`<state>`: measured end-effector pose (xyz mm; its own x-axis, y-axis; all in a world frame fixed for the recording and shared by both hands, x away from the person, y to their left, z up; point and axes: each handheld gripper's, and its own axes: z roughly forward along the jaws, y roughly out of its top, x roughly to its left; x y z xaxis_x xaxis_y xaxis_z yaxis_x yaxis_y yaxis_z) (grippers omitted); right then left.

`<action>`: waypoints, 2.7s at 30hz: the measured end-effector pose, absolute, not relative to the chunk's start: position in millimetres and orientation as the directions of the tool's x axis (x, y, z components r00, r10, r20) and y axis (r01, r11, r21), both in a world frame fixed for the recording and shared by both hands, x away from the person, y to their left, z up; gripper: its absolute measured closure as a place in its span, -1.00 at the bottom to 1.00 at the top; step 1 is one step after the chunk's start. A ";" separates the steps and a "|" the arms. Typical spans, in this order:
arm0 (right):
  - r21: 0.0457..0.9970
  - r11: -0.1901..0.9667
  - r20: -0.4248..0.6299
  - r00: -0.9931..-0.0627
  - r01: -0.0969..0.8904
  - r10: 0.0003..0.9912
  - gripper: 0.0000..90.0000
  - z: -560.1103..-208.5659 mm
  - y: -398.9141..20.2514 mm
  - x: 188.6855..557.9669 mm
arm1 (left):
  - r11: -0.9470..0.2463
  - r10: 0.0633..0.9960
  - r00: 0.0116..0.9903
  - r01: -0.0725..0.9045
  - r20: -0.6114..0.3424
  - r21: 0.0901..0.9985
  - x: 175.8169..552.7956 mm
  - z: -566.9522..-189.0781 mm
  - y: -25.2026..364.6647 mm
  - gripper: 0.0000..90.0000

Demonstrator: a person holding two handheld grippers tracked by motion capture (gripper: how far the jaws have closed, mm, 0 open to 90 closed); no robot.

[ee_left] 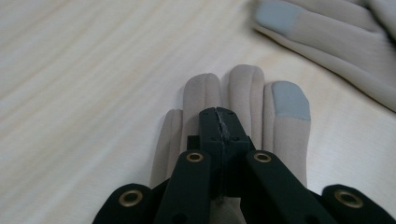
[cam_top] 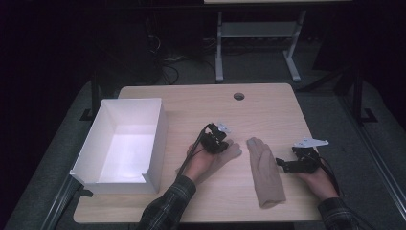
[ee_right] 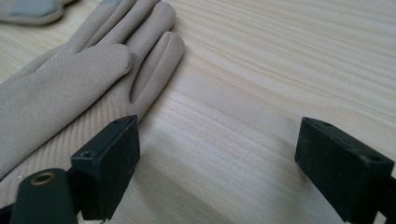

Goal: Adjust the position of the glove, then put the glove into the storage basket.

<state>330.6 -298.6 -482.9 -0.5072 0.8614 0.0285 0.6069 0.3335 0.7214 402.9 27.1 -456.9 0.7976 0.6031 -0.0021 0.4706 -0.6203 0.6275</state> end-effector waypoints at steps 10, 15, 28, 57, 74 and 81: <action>0.722 0.335 0.028 -0.510 0.605 0.860 -0.70 -482.9 -298.6 330.6 | -0.510 0.677 0.735 0.506 -0.039 0.695 418.8 -452.6 45.8 0.99; 0.722 0.337 0.027 -0.511 0.604 0.859 -0.70 -482.9 -298.6 330.7 | -0.489 0.676 0.737 0.478 -0.030 0.729 401.0 -435.5 62.8 0.99; 0.722 0.336 0.028 -0.511 0.605 0.859 -0.70 -482.9 -298.4 330.6 | -0.446 0.743 0.667 0.550 -0.050 0.706 378.1 -444.6 116.2 0.78; 0.717 0.345 0.069 -0.553 0.606 0.830 -0.40 -476.5 -301.1 326.6 | -0.424 0.736 0.661 0.616 -0.143 0.664 378.1 -462.5 115.1 0.92; 0.690 0.477 0.124 -0.739 0.544 0.662 0.98 -465.3 -286.8 307.9 | -0.314 0.698 0.670 0.604 -0.252 0.733 367.4 -436.1 117.0 0.92; 0.684 0.490 0.153 -0.763 0.541 0.628 0.99 -465.1 -278.4 306.0 | -0.325 0.676 0.692 0.590 -0.255 0.739 362.2 -430.7 111.4 0.92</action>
